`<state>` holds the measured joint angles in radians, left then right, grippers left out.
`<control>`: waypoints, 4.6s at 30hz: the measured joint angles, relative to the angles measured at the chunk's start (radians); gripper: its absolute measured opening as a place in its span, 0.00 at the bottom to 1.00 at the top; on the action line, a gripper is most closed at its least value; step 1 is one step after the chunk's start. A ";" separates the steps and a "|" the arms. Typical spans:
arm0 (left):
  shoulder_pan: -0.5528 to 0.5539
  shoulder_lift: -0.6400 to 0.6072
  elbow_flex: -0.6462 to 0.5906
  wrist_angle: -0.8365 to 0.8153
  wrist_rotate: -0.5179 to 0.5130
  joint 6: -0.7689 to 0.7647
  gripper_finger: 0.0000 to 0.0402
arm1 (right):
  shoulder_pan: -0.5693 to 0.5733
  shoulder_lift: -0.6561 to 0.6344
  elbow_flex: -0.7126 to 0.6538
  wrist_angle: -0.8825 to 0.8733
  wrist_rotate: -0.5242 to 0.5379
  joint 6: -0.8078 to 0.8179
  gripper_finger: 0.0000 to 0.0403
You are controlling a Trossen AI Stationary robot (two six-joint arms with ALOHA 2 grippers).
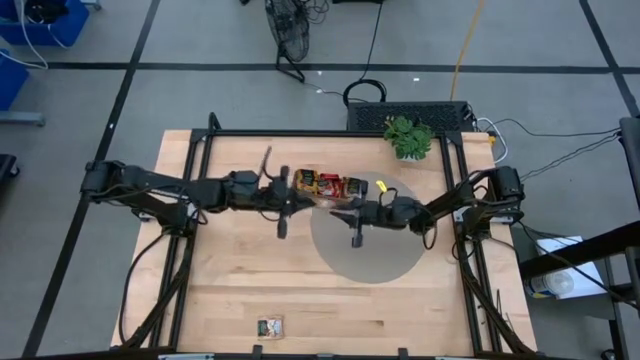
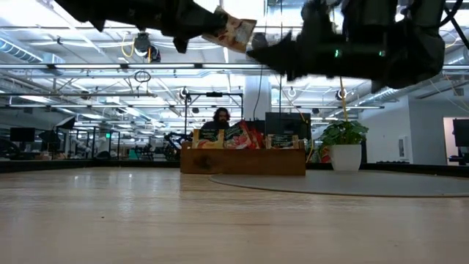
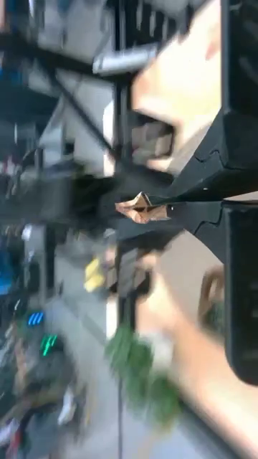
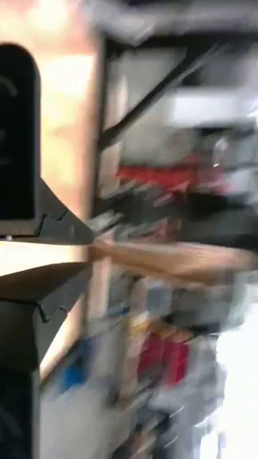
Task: Pick & Place Tea
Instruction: Put the brown tea bag into the right section of the wooden organizer
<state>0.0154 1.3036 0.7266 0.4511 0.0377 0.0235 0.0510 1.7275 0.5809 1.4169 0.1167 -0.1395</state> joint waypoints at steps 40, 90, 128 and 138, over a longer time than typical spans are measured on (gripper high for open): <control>0.085 0.913 1.286 -1.221 -0.233 0.501 0.00 | 0.006 -0.680 -0.461 -0.340 0.535 0.050 0.16; 0.130 0.933 1.160 -1.053 -0.334 0.389 0.37 | 0.010 -0.681 -0.459 -0.345 0.534 0.076 0.15; 0.051 0.297 0.575 -1.368 0.269 -0.170 0.50 | 0.009 -0.681 -0.459 -0.382 0.535 0.105 0.15; -0.339 0.197 0.036 -0.844 0.419 -0.854 0.46 | 0.009 -0.680 -0.459 -0.356 0.532 0.125 0.15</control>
<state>-0.3239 1.5002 0.7627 -0.3924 0.4572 -0.8304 0.0597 1.0473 0.1223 1.0606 0.6486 -0.0148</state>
